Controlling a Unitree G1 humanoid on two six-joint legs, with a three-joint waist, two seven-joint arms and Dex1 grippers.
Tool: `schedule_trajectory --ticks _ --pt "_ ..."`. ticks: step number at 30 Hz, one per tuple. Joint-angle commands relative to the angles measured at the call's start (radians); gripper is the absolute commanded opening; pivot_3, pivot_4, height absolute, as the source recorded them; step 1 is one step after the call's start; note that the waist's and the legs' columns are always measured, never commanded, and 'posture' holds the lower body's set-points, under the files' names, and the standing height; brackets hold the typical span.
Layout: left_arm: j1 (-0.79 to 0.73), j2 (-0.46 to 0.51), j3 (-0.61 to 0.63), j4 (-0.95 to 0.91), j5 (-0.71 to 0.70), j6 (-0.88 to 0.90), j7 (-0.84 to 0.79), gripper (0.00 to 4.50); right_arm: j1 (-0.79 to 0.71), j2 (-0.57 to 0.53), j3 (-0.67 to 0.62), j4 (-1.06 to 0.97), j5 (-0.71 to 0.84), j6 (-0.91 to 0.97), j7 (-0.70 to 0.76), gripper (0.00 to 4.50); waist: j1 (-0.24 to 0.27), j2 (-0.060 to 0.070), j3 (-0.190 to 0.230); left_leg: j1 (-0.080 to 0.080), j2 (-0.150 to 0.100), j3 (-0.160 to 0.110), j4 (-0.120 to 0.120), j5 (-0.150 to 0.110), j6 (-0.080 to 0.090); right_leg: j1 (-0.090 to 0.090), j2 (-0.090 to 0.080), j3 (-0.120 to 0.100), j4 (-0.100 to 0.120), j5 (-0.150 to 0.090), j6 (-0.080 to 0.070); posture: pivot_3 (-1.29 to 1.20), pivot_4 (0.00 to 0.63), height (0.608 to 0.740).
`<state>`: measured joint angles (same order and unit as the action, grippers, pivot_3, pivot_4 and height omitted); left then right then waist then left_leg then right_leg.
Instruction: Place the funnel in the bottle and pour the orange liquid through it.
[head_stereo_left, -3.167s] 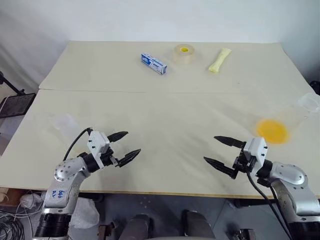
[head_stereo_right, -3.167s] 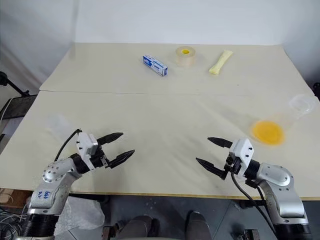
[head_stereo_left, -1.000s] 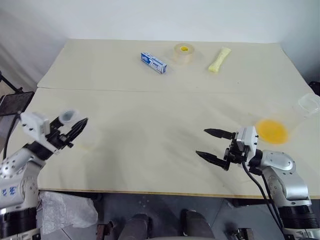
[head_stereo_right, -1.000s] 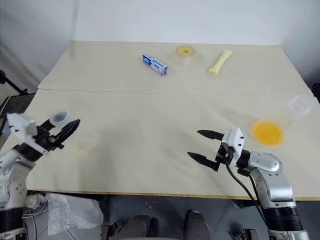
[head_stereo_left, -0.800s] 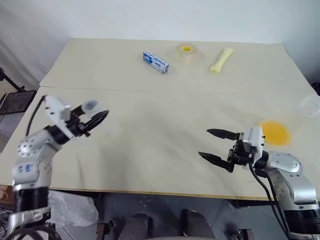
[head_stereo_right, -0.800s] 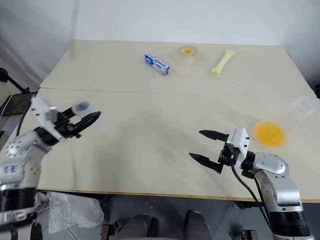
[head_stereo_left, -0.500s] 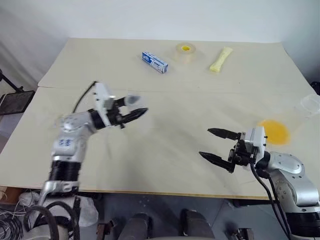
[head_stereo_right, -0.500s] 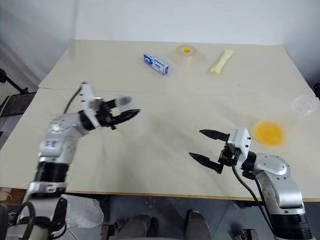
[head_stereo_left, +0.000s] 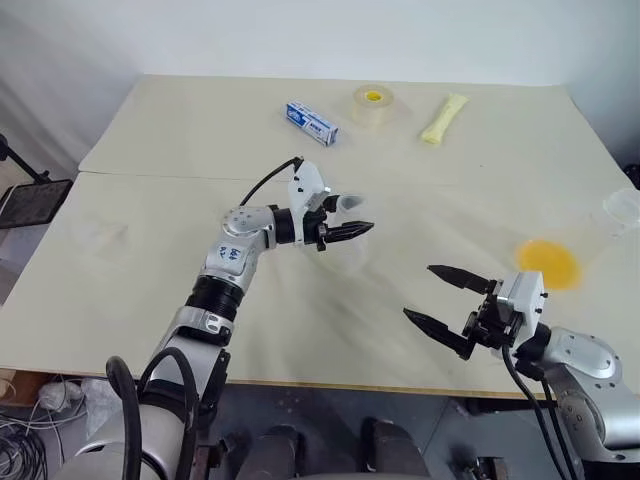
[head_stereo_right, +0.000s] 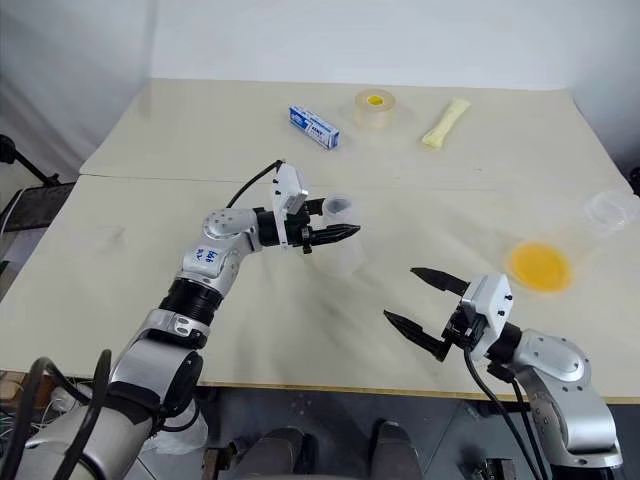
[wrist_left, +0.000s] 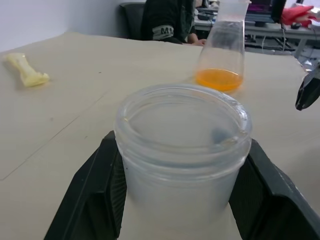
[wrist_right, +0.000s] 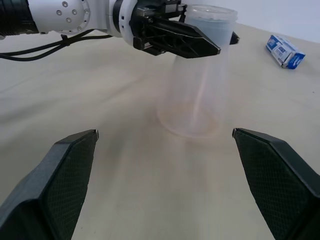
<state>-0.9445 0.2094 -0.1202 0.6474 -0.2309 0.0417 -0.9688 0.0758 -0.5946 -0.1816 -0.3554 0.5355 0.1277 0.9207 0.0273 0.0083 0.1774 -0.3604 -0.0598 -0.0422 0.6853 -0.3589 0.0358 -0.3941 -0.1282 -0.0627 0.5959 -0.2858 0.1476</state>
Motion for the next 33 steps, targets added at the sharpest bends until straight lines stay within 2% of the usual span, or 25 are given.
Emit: schedule_trajectory --ticks 1,2,3,7,8,16,24,29,33 --pt "-0.025 -0.015 -0.009 0.030 0.016 -0.024 -0.040 2.31 0.019 0.006 -0.030 -0.051 0.003 -0.026 -0.019 4.50 0.002 0.000 0.000 0.000 0.000 0.000 0.000 0.000 0.000 0.000 0.000 0.000 0.000 0.000 0.000 0.00 0.150 0.740" --pt "-0.025 -0.017 -0.010 0.034 0.014 -0.017 -0.053 2.31 0.022 0.006 -0.031 -0.053 0.003 -0.027 -0.023 4.50 0.002 0.000 0.000 0.000 0.000 0.000 0.000 0.000 0.000 0.000 0.000 0.000 0.000 0.000 0.000 0.00 0.150 0.740" --pt "-0.024 -0.019 -0.011 0.036 0.014 -0.012 -0.059 3.05 0.023 0.006 -0.031 -0.053 0.001 -0.029 -0.026 4.50 0.002 0.000 0.000 0.000 0.000 0.000 0.000 0.000 0.000 0.000 0.000 0.000 0.000 0.000 0.000 0.00 0.150 0.740" --pt "-0.018 -0.017 0.001 0.034 0.013 -0.004 -0.064 4.33 0.027 0.005 -0.029 -0.055 0.000 -0.033 -0.033 4.50 0.001 0.000 0.000 0.000 -0.001 0.000 0.000 0.000 0.001 0.000 -0.001 0.000 0.000 0.000 0.000 0.00 0.150 0.740" --pt "-0.016 -0.014 0.004 0.032 0.012 0.001 -0.065 4.46 0.027 0.004 -0.028 -0.054 0.000 -0.035 -0.034 4.50 0.000 0.000 0.000 0.000 -0.001 0.000 0.000 0.000 0.001 0.000 -0.001 0.000 0.000 0.000 0.000 0.00 0.150 0.740" --pt "0.006 0.059 0.025 -0.055 -0.015 0.080 -0.123 4.46 0.027 -0.010 -0.031 -0.048 -0.002 -0.039 -0.024 4.50 -0.002 0.000 0.000 0.000 0.000 0.000 0.000 0.000 0.001 0.000 0.000 0.000 0.000 0.000 0.000 0.00 0.150 0.740" --pt "0.043 0.142 0.024 -0.154 0.018 0.142 -0.086 4.46 0.016 -0.033 -0.048 -0.031 0.005 -0.041 0.004 4.50 -0.001 0.000 0.000 0.000 -0.001 -0.001 0.000 0.000 0.001 0.000 -0.001 0.000 0.001 0.000 0.000 0.00 0.150 0.740" --pt "0.153 0.210 0.098 -0.331 -0.056 0.269 -0.062 4.46 0.038 -0.036 -0.062 -0.043 0.012 -0.040 0.017 4.50 -0.004 0.000 0.000 0.000 0.000 -0.001 0.000 0.000 0.001 -0.001 -0.001 0.001 0.002 0.000 0.000 0.00 0.150 0.740" --pt "0.289 0.294 0.208 -0.448 -0.106 0.286 -0.032 4.46 0.058 -0.041 -0.075 -0.061 0.027 -0.030 0.023 4.50 -0.008 0.000 0.000 0.000 0.001 -0.001 0.000 0.000 0.000 -0.001 0.000 0.001 0.002 0.000 0.000 0.00 0.150 0.740"
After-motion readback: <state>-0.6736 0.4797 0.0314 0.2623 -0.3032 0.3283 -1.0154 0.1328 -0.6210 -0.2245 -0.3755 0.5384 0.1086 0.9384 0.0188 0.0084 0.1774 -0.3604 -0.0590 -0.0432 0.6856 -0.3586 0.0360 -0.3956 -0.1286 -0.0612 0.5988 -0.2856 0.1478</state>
